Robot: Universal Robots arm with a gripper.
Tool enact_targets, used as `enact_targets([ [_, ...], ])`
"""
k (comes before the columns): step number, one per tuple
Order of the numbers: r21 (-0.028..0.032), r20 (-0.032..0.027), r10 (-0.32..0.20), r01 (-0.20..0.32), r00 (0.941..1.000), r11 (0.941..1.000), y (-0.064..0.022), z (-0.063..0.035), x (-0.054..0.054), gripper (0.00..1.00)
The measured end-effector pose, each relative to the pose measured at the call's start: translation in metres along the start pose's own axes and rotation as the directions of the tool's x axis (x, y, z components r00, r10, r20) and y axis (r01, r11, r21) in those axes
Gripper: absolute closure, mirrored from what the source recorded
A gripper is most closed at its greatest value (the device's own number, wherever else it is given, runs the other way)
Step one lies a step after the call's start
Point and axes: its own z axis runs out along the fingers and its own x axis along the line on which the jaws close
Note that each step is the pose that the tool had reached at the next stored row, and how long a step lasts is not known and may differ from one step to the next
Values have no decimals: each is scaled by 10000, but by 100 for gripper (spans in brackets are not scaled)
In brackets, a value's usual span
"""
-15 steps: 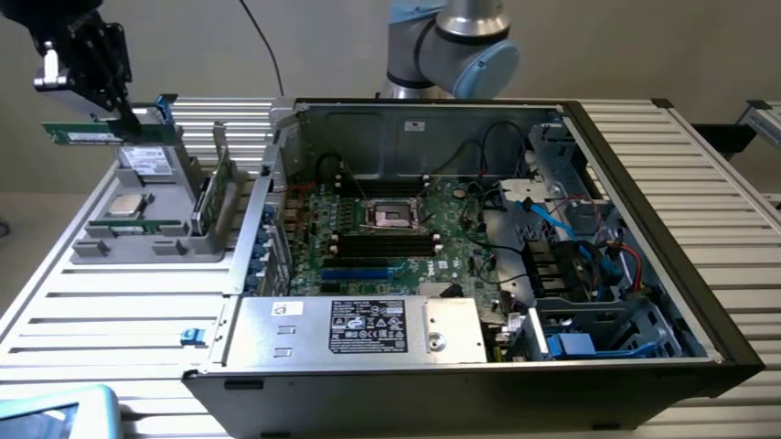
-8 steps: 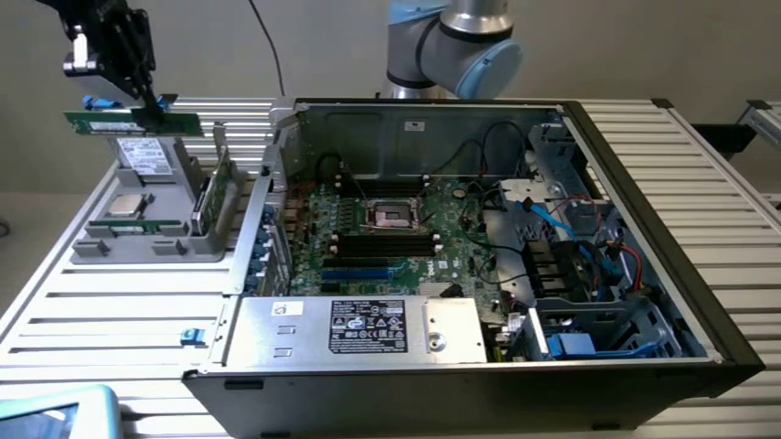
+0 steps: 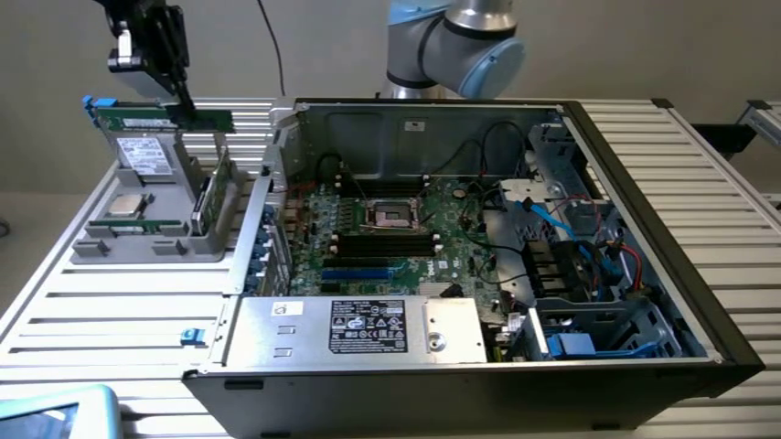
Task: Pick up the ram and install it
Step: 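Pick up the ram and move it above insertion slot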
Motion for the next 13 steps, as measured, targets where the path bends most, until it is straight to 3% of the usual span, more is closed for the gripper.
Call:
enact_targets([
  [13,-4,0,-14,14,10000,10000,-590,13,40,86],
])
